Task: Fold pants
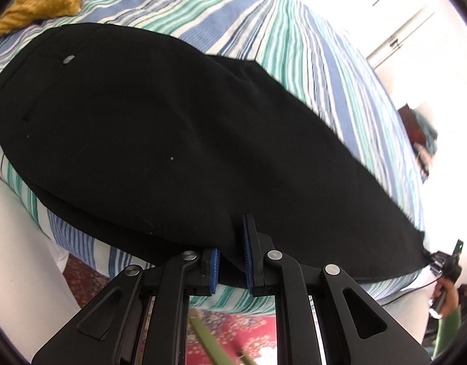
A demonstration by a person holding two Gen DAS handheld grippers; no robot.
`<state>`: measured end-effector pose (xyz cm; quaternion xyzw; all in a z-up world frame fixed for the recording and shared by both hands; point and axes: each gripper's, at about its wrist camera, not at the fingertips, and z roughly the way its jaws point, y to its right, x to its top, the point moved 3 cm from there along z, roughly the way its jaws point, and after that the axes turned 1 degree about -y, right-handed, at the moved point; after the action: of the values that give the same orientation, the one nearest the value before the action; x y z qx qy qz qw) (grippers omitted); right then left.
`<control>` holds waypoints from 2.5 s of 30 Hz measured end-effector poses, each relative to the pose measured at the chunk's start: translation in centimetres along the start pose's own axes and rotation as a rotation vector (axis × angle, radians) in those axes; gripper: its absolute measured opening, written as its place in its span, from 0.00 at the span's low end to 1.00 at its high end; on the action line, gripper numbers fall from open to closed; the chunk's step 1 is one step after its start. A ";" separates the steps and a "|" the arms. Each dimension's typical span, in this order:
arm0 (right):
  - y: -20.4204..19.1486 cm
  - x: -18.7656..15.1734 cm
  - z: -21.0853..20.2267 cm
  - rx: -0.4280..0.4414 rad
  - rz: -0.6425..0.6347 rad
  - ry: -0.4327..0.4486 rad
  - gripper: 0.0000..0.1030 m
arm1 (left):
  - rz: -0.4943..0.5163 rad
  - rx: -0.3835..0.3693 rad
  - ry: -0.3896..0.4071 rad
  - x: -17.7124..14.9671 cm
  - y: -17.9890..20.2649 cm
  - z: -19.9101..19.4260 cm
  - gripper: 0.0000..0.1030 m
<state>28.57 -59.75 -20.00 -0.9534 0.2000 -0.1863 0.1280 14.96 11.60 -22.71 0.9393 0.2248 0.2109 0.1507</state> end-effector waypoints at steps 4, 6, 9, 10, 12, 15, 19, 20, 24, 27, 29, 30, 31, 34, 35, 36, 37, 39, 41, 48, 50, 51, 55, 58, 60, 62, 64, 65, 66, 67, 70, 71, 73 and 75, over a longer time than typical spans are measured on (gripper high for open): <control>1.8 -0.8 1.0 -0.011 0.025 -0.039 0.11 | -0.073 -0.051 -0.013 0.1 -1.2 -0.1 0.12; 1.3 -0.9 0.9 -0.033 0.006 -0.038 0.11 | -0.112 -0.070 -0.018 0.0 -1.9 -0.2 0.10; 1.0 -0.9 1.6 -0.063 -0.008 -0.052 0.11 | -0.126 -0.074 -0.005 -0.3 -2.3 -0.7 0.04; 1.0 -0.9 1.6 -0.070 -0.012 -0.052 0.11 | -0.129 -0.072 -0.003 -0.4 -2.3 -0.8 0.04; 0.8 -1.0 1.6 -0.089 -0.027 -0.051 0.11 | -0.142 -0.063 -0.005 -0.7 -2.4 -1.1 0.04; 0.2 -1.3 1.9 -0.120 -0.053 -0.052 0.11 | -0.133 -0.041 -0.014 -0.6 -2.0 -1.0 0.04; 0.1 -1.4 2.0 -0.134 -0.063 -0.048 0.11 | -0.136 0.011 -0.028 -0.3 -1.6 -1.0 0.17; 0.1 -1.4 2.0 -0.136 -0.064 -0.047 0.11 | -0.160 0.009 -0.027 -0.5 -1.8 -1.2 0.21; -0.7 -1.5 1.8 -0.159 -0.098 -0.031 0.25 | -0.289 -0.010 0.048 -0.6 -4.2 -3.2 0.50; -0.8 -1.8 0.6 -0.167 -0.131 0.011 0.63 | -0.387 -0.021 0.123 -0.2 -6.4 -4.3 0.49; -0.7 -2.0 -0.6 -0.165 -0.137 0.062 0.64 | -0.404 -0.033 0.148 0.0 -7.3 -4.6 0.12; -0.6 -2.1 -1.1 -0.165 -0.134 0.084 0.64 | -0.399 -0.030 0.136 0.1 -7.5 -4.4 0.11; -0.4 -2.2 -1.8 -0.168 -0.127 0.110 0.64 | -0.402 -0.024 0.135 0.1 -7.6 -4.4 0.09; -0.4 -2.4 -4.5 -0.208 -0.111 0.241 0.64 | -0.370 0.031 0.142 0.1 -7.1 -4.9 0.08; -0.7 -2.6 -5.7 -0.224 -0.116 0.303 0.64 | -0.351 0.056 0.142 0.2 -6.8 -5.1 0.08; -1.1 -2.9 -7.2 -0.239 -0.125 0.372 0.65 | -0.336 0.075 0.138 0.2 -6.6 -5.1 0.08; -1.6 -3.3 -8.6 -0.250 -0.135 0.438 0.71 | -0.324 0.102 0.128 0.2 -6.3 -5.0 0.10; -3.2 -4.3 -10.8 -0.243 -0.152 0.529 0.81 | -0.312 0.183 0.111 0.0 -6.1 -5.3 0.25; -5.2 -5.5 -11.9 -0.211 -0.183 0.572 0.82 | -0.292 0.239 0.124 -0.8 -5.4 -6.1 0.50; -12.5 -10.1 -10.5 -0.116 -0.326 0.560 0.89 | -0.059 0.320 0.375 -1.9 -0.9 -11.6 0.84; -14.4 -10.8 -9.2 -0.106 -0.379 0.528 0.89 | 0.023 0.313 0.435 -1.1 0.4 -11.9 0.91; -15.1 -11.2 -8.5 -0.090 -0.398 0.517 0.89 | 0.058 0.294 0.438 -0.4 1.1 -11.4 0.91; -16.7 -11.9 -6.0 0.008 -0.414 0.479 0.89 | 0.156 0.214 0.359 2.2 2.3 -7.4 0.91; -17.0 -12.3 -4.2 0.014 -0.425 0.415 0.89 | 0.191 0.275 0.272 2.9 1.6 -3.5 0.91; -16.7 -12.2 -3.7 0.028 -0.415 0.393 0.89 | 0.190 0.328 0.204 2.6 0.3 -1.6 0.91; -16.1 -12.1 -3.6 0.026 -0.390 0.389 0.89 | 0.156 0.345 0.142 1.9 -0.8 -0.3 0.91; -15.5 -12.0 -3.6 0.037 -0.352 0.390 0.89 | 0.147 0.339 0.142 1.8 -1.0 -0.5 0.91; -15.2 -12.0 -3.6 0.042 -0.332 0.390 0.89 | 0.155 0.348 0.146 1.7 -0.8 -0.4 0.91; -15.0 -11.9 -3.6 0.047 -0.315 0.385 0.89 | 0.166 0.359 0.143 1.7 -0.5 -0.4 0.92; -14.8 -11.7 -3.4 0.052 -0.298 0.378 0.89 | 0.178 0.371 0.144 1.5 -0.3 -0.2 0.92; -14.7 -11.6 -3.0 0.060 -0.273 0.357 0.89 | 0.195 0.388 0.147 1.6 0.1 0.3 0.94; -14.7 -11.6 -2.9 0.060 -0.273 0.354 0.89 | 0.199 0.391 0.147 1.6 0.1 0.4 0.94; -14.8 -11.8 -2.8 0.057 -0.278 0.349 0.89 | 0.204 0.401 0.136 1.4 0.4 0.4 0.95; -14.9 -11.8 -2.6 0.055 -0.280 0.340 0.89 | 0.209 0.406 0.136 1.6 0.5 0.5 0.96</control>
<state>22.41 -41.95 -16.49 -0.9228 0.0793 -0.3659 0.0913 16.66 11.81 -22.47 0.9521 0.1739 0.2386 -0.0793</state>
